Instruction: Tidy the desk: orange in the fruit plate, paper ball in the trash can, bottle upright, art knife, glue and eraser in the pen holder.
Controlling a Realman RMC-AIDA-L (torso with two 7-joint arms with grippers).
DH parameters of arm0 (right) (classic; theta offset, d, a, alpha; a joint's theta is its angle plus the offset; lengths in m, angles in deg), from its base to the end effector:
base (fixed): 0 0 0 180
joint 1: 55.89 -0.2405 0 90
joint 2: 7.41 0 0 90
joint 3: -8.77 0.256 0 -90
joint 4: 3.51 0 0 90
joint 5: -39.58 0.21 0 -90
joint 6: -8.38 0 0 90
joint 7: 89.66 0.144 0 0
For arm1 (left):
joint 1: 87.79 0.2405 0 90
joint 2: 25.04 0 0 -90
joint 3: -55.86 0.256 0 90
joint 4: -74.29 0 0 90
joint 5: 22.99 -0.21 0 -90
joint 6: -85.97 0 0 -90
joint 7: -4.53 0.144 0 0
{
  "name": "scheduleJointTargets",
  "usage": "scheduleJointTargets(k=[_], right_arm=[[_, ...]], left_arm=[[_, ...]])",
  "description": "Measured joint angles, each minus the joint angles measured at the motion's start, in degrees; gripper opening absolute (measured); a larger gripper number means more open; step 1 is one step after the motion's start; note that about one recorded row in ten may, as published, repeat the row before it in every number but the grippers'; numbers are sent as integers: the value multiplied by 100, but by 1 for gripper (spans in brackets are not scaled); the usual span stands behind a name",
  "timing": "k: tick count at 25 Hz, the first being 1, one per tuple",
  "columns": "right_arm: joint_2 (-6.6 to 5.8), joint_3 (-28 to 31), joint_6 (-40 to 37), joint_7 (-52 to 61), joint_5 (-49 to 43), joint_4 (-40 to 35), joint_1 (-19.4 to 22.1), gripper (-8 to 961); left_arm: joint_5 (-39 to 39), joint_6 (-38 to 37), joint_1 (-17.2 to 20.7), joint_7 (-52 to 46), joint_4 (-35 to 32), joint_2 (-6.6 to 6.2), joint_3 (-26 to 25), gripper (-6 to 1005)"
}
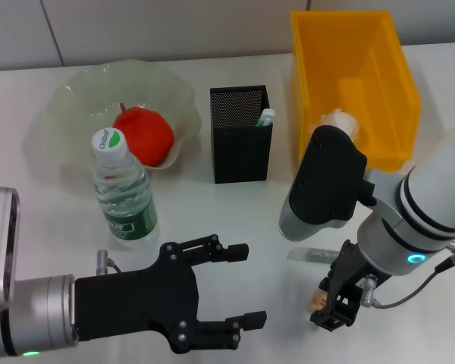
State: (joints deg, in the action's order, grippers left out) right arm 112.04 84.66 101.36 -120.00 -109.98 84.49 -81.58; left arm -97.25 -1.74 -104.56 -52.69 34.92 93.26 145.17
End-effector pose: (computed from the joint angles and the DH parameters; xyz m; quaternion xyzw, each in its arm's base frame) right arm 0.1754 0.2778 -0.0533 -0.9327 0.2149 -0.2768 0.0857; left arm -0.2249 0.2440 -0.0684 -0.9418 -0.0415 -0.3329 0.0219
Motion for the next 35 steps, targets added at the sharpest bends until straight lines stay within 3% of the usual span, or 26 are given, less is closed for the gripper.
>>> scheduleJointTargets(k=[8,19,24,30,35], right_arm=[[-1,-4,1,6,12,-32,-4,454],[-14,181,50,-15,46,50,-19,256],[-20,930,160,-24,52,522,-16,251],[-35,2501,132,-322,453,1458,-165,258],[-38,2910,-350,-637,571,1432,-413,264]], left_arm=[[0,-12,-2,0,0,0,-2,800],[0,-44,-11,-5,0,0,-2,800],[-1,-44,-11,-3,0,0,-2,800],[-1,-16,-17,3,0,0,0,800],[-99,-26,-45,8,0,-1,-37,800]])
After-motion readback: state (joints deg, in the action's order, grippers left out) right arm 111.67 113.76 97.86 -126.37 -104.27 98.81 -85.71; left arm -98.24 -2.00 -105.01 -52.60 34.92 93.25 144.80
